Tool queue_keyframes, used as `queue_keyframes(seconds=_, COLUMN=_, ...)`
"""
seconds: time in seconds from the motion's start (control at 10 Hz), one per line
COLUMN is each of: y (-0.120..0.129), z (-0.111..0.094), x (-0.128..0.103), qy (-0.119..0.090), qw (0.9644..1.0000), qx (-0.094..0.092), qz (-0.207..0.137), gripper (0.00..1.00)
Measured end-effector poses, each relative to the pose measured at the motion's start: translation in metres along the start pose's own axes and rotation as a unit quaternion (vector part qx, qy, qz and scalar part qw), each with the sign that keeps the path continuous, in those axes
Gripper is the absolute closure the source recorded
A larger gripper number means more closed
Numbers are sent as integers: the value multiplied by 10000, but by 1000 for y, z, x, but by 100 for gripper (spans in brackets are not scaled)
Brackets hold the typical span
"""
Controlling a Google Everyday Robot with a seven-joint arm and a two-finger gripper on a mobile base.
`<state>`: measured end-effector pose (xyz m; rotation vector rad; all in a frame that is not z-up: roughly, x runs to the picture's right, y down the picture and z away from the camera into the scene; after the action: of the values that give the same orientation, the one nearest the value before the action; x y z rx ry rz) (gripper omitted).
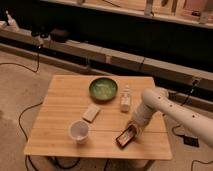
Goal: Place the eraser on the white sponge
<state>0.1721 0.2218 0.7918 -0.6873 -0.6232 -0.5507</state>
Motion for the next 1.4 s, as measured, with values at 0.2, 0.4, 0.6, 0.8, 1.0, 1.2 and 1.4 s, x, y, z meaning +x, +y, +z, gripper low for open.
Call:
queue_keyframes(seconds=0.2, y=-6, z=-44, x=20, qy=39, qw=9994, qx=308, qz=167, gripper=95)
queue_keyframes(seconds=0.4, y=-20, z=-70, x=32, qy=113, qw=9996, qx=233, qz=134, gripper=95)
queue_keyframes(seconds=0.6, y=-52, z=-84, x=42, qy=387, qw=9991, qx=-150, qz=-80, gripper=95)
queue_keyframes(seconds=0.8, y=-107, z=-84, x=41, qy=811, qw=9936, qx=-610, qz=-496, gripper=95)
queue_keyframes(seconds=1.0, y=-152, z=-83, x=30, qy=947, qw=9899, qx=-748, qz=-740, gripper=95)
queue_keyframes(seconds=1.2, y=-190, z=-77, x=13, qy=936, qw=9886, qx=-737, qz=-919, gripper=95)
queue_keyframes(seconds=1.4, y=-214, z=-72, x=2, qy=873, qw=9890, qx=-677, qz=-983, gripper=95)
